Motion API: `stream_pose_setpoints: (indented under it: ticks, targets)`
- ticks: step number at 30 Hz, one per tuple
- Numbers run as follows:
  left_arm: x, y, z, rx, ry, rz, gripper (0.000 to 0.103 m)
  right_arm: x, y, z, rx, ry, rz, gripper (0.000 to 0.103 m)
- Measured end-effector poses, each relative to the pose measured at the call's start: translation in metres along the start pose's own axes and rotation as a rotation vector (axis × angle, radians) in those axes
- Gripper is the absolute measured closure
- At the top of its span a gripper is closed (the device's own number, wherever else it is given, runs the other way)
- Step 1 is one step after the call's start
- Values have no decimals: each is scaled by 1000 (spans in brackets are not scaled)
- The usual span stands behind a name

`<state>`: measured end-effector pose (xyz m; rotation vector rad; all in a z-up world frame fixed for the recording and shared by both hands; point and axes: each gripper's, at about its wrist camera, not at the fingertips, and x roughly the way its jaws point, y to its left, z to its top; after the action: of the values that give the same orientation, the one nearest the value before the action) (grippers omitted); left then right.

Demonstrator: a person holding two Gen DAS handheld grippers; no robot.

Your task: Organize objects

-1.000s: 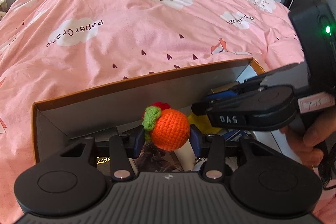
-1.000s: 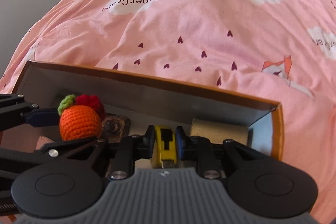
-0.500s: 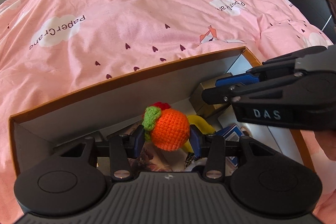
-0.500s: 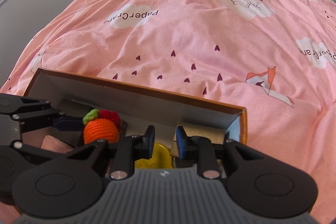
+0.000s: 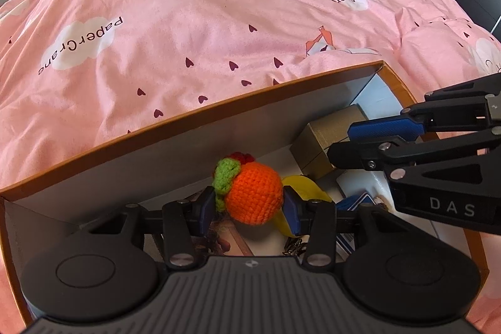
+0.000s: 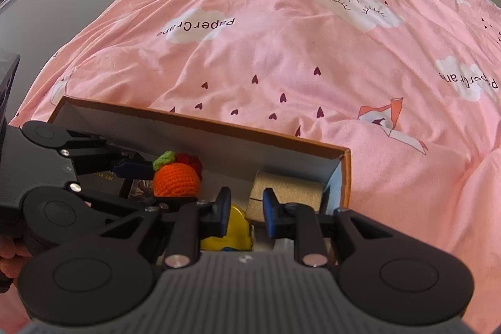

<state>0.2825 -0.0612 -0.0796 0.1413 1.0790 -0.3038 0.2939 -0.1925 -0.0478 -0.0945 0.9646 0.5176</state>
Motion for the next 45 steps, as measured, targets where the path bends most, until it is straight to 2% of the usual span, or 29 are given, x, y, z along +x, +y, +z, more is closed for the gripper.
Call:
stream_pose_setpoints:
  ticks: [8,11,14,18,21,26,30,33,38,41,45]
  targets:
    - [-1,-1,-1,0,-6,-6,49,1,-3,-3,12,7,2,79]
    - [-5,-1,-1,-3,-23,-1,43,0,-2,-4,10,8,3,78]
    - [-12,2,-1,-19,-37,-1,43,-3,-3,-5,12,1,6,78]
    - [-35,4,-4,-34,-88,-1,42,-13,-2,-7,22,-15,10,78]
    - [-60,1,-7,-38,-148,31,42,-26,1,-8,19,-38,12,71]
    - [-112,-13,-16,-16,-250,126,39,-60,15,-11,-23,-107,8,70]
    - [-154,-25,-30,12,-305,238,35,-98,28,-18,-48,-188,6,62]
    - [-184,-37,-47,25,-378,309,29,-129,40,-28,-78,-265,-8,56]
    - [-224,-56,-79,-46,-490,343,14,-176,58,-57,-90,-397,-18,34]
    - [-235,-64,-98,-99,-521,343,12,-192,66,-75,-87,-435,-40,34]
    - [-236,-66,-119,-147,-498,338,12,-203,74,-98,-34,-461,-69,32]
